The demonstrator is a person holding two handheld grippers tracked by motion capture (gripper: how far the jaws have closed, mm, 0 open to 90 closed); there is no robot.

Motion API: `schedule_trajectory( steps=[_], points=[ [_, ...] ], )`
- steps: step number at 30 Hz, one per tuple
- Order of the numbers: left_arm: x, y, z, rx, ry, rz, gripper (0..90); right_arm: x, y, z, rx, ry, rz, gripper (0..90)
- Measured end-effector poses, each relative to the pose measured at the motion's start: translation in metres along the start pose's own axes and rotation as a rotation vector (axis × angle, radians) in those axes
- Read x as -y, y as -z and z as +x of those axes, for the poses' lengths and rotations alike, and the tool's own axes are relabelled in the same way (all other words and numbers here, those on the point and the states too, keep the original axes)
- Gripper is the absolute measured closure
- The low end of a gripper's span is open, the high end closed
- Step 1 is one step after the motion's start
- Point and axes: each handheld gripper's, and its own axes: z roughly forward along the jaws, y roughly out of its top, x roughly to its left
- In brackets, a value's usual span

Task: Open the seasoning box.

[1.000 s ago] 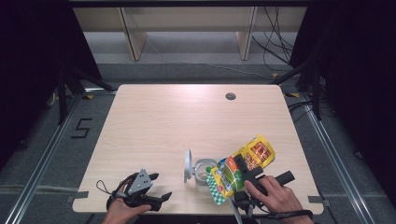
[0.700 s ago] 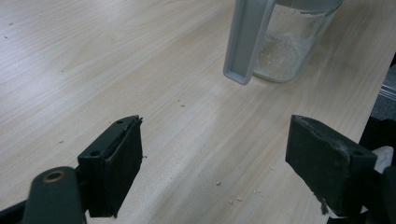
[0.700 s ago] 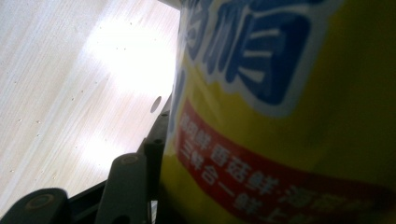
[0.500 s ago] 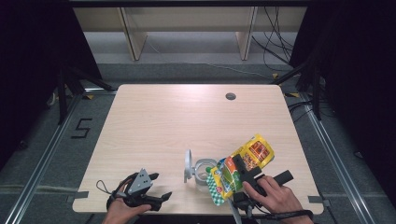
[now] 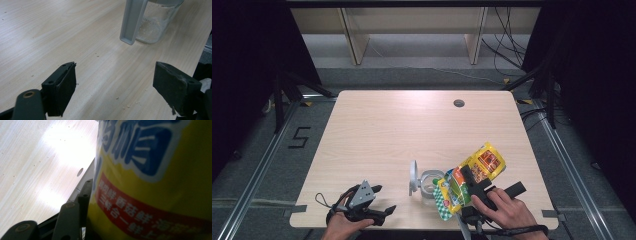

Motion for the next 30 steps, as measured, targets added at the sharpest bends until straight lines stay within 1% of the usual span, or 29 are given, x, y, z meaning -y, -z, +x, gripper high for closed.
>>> schedule_trajectory(
  steps=[1, 2, 3, 4, 5, 6, 7, 8, 9, 10, 11, 12, 13, 14, 15, 17, 18, 19, 20, 21, 22, 23, 24, 25, 26, 27, 28, 29, 30],
  points=[
    [-0.001, 0.000, 0.001, 0.006, -0.010, 0.002, 18.2, 0.000, -0.001, 0.002, -0.003, -0.018, 0.010, 53.5],
    [-0.001, -0.001, 0.001, 0.006, 0.003, -0.008, 18.1, -0.001, -0.003, -0.001, -0.007, 0.015, -0.007, 53.5],
    [-0.001, -0.001, 0.001, 0.005, 0.002, -0.002, 18.2, -0.001, -0.004, -0.001, 0.000, 0.017, -0.005, 53.5],
    [0.000, -0.001, -0.001, 0.008, 0.011, -0.011, 18.2, -0.002, -0.005, -0.002, -0.011, 0.024, -0.010, 53.5],
    [-0.001, 0.001, 0.001, -0.006, -0.015, 0.010, 18.2, -0.002, -0.005, -0.003, -0.016, 0.027, -0.013, 53.5],
    [-0.001, 0.001, 0.003, -0.002, -0.042, 0.017, 18.1, -0.001, -0.004, -0.003, -0.005, 0.032, -0.011, 53.5],
    [-0.001, 0.000, 0.001, 0.009, -0.010, -0.011, 18.1, -0.001, -0.004, -0.004, -0.014, 0.030, -0.012, 53.5],
    [-0.001, 0.000, 0.003, 0.005, -0.025, 0.001, 18.1, -0.001, -0.004, -0.005, 0.002, 0.033, -0.008, 53.5],
    [0.000, -0.001, 0.000, 0.007, 0.021, -0.007, 18.2, -0.001, -0.004, -0.006, -0.012, 0.033, -0.010, 53.5],
    [0.000, -0.001, 0.002, -0.006, -0.010, 0.009, 18.2, -0.001, -0.005, -0.007, -0.016, 0.035, -0.011, 53.5],
    [0.000, 0.000, 0.000, 0.004, 0.001, 0.001, 18.2, -0.002, -0.006, -0.007, -0.005, 0.042, -0.009, 53.5],
    [-0.001, 0.000, 0.001, 0.000, -0.007, 0.000, 18.1, -0.002, -0.007, -0.006, -0.017, 0.043, -0.013, 53.5],
    [-0.001, 0.000, 0.000, -0.001, 0.004, -0.007, 18.1, -0.002, -0.007, -0.006, -0.024, 0.046, -0.013, 53.5],
    [-0.001, 0.000, 0.001, -0.002, -0.003, 0.004, 18.1, -0.002, -0.008, -0.005, -0.014, 0.046, -0.013, 53.5],
    [0.000, 0.000, 0.001, -0.002, -0.005, 0.008, 18.1, -0.001, -0.009, -0.006, -0.033, 0.046, -0.018, 53.6],
    [0.000, 0.000, 0.002, -0.005, -0.008, 0.016, 18.1, -0.001, -0.010, -0.006, -0.032, 0.045, -0.009, 53.6],
    [0.000, -0.001, 0.001, 0.008, 0.005, 0.004, 18.1, -0.001, -0.012, -0.008, -0.044, 0.052, -0.014, 53.6],
    [0.000, -0.002, 0.002, -0.003, -0.014, 0.015, 18.2, -0.001, -0.013, -0.010, -0.031, 0.069, -0.019, 53.6],
    [0.000, -0.002, 0.001, -0.004, -0.013, 0.015, 18.2, -0.001, -0.015, -0.011, -0.054, 0.070, -0.033, 53.6],
    [0.000, -0.001, 0.000, 0.004, 0.005, 0.005, 18.2, -0.002, -0.015, -0.011, -0.040, 0.064, -0.032, 53.6],
    [0.000, -0.001, 0.000, 0.003, 0.004, -0.002, 18.2, -0.003, -0.016, -0.012, -0.042, 0.058, -0.031, 53.6],
    [-0.001, 0.000, 0.001, 0.002, -0.002, 0.012, 18.2, -0.004, -0.016, -0.013, -0.037, 0.068, -0.036, 53.6],
    [0.000, -0.001, 0.002, 0.002, 0.000, 0.005, 18.2, -0.003, -0.016, -0.014, -0.056, 0.068, -0.043, 53.6],
    [0.000, -0.002, 0.000, 0.004, 0.022, -0.010, 18.2, -0.003, -0.015, -0.013, -0.042, 0.055, -0.038, 53.6],
    [0.001, -0.002, 0.000, 0.005, 0.021, -0.008, 18.2, -0.003, -0.015, -0.013, -0.048, 0.054, -0.036, 53.6],
    [0.000, 0.000, 0.002, -0.001, -0.009, 0.013, 18.2, -0.002, -0.015, -0.014, -0.045, 0.078, -0.032, 53.6],
    [-0.001, 0.001, 0.002, 0.004, -0.004, 0.013, 18.2, -0.001, -0.015, -0.014, -0.067, 0.066, -0.027, 53.6],
    [-0.001, -0.001, 0.000, 0.006, 0.014, -0.002, 18.2, 0.000, -0.014, -0.014, -0.056, 0.054, -0.018, 53.6],
    [-0.001, 0.000, 0.000, 0.005, 0.008, 0.003, 18.2, 0.001, -0.014, -0.015, -0.060, 0.062, -0.020, 53.6]
  ],
)
